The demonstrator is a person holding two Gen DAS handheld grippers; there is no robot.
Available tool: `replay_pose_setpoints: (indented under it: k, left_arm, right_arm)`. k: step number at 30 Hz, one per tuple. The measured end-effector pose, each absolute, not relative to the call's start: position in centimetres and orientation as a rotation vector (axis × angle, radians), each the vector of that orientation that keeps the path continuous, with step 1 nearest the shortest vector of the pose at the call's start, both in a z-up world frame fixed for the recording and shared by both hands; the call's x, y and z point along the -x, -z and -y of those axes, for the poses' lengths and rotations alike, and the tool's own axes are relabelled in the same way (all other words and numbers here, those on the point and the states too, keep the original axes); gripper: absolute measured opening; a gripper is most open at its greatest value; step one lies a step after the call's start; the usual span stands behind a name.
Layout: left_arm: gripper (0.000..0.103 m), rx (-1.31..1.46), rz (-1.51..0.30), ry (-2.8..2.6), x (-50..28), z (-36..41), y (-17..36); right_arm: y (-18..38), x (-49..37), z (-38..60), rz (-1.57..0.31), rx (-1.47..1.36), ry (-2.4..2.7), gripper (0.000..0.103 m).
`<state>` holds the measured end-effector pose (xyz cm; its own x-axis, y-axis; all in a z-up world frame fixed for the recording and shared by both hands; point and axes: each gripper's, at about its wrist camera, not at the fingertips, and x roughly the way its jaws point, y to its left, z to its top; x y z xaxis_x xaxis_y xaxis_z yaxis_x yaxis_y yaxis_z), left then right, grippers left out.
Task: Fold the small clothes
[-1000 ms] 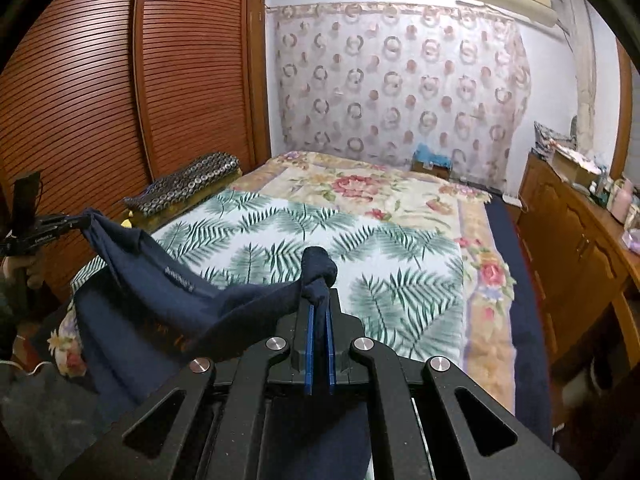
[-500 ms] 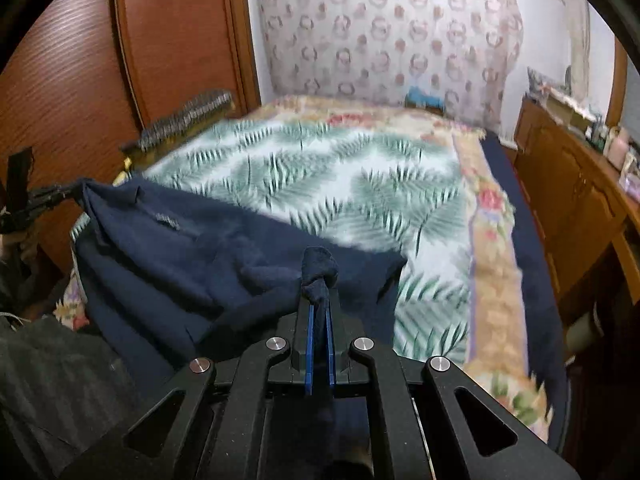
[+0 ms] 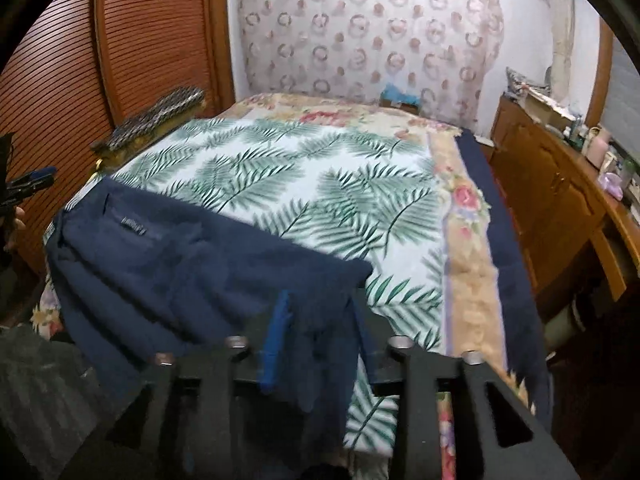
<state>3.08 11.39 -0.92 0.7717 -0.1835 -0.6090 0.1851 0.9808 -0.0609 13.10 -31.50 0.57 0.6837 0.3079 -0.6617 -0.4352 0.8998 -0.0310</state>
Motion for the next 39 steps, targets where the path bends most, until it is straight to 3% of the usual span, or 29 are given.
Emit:
replay_pose_setpoints:
  k: [13, 39]
  left_arm:
    - [0.077, 0.002, -0.803, 0.139, -10.2, -12.9, 5.7]
    - [0.077, 0.027, -0.932, 0.176, -12.9, -12.6, 8.6]
  right_arm:
    - [4.0, -18.7, 30.0, -0.781, 0.166, -0.413, 0.055]
    - [6.8, -20.7, 31.3, -0.835, 0.155, -0.418, 0.055]
